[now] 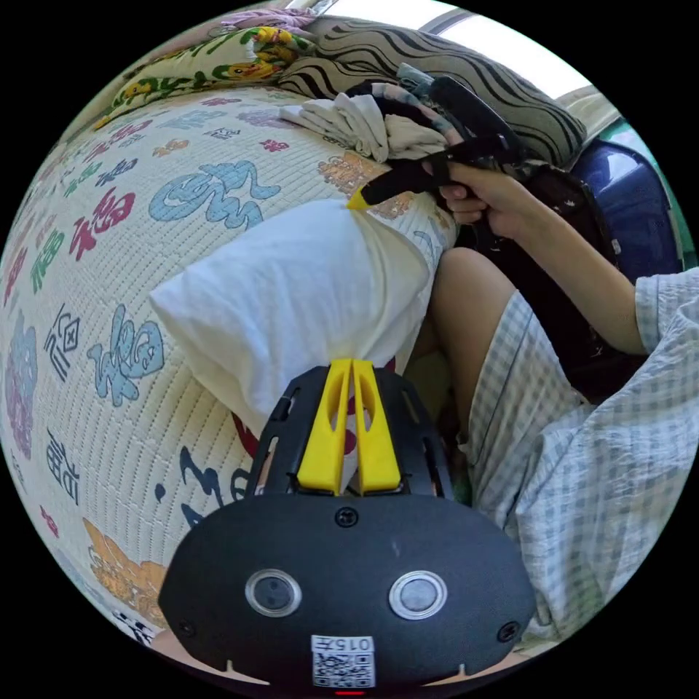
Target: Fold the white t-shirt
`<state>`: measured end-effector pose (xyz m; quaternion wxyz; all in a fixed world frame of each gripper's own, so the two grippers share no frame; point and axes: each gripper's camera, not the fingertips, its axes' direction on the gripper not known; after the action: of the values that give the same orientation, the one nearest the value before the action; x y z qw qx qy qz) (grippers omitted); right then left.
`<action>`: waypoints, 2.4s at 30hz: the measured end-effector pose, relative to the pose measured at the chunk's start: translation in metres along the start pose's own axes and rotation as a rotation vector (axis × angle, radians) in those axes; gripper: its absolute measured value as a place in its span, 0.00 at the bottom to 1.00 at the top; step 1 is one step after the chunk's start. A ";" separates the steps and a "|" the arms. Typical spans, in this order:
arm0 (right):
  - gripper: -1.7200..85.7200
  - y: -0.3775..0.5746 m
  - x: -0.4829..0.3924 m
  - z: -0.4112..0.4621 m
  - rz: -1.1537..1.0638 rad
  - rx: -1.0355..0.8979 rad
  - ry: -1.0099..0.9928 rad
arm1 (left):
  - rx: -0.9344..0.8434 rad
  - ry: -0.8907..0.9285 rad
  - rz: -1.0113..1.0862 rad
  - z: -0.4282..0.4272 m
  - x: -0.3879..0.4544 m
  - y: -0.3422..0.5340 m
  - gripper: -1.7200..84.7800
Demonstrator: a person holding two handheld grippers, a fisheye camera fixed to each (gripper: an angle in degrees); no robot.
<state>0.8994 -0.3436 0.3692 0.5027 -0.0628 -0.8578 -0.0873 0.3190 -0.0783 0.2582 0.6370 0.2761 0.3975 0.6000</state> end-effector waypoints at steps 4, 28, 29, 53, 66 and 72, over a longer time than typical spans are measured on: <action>0.02 0.018 0.018 -0.007 0.062 0.055 -0.098 | -0.003 0.025 -0.030 0.003 0.006 0.005 0.02; 0.02 0.077 0.052 0.043 0.129 -0.016 -0.262 | 0.145 -0.028 0.205 -0.008 0.128 -0.009 0.01; 0.02 0.079 0.056 0.048 0.141 -0.032 -0.292 | 0.113 -0.067 0.190 0.003 0.127 -0.008 0.01; 0.01 0.068 0.000 0.105 0.010 -0.006 -0.082 | -0.017 -0.370 -0.090 -0.108 0.047 0.064 0.01; 0.02 0.043 -0.054 0.169 -0.127 -0.159 -0.054 | -0.047 -0.155 -0.148 -0.196 -0.004 0.133 0.02; 0.10 0.026 -0.025 0.144 0.005 0.088 -0.249 | 0.243 0.005 -0.339 -0.297 -0.057 0.178 0.11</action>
<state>0.7945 -0.2882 0.2804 0.3950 -0.0533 -0.9163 -0.0398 -0.0244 -0.1491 0.2576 0.6899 0.2787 0.5091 0.4327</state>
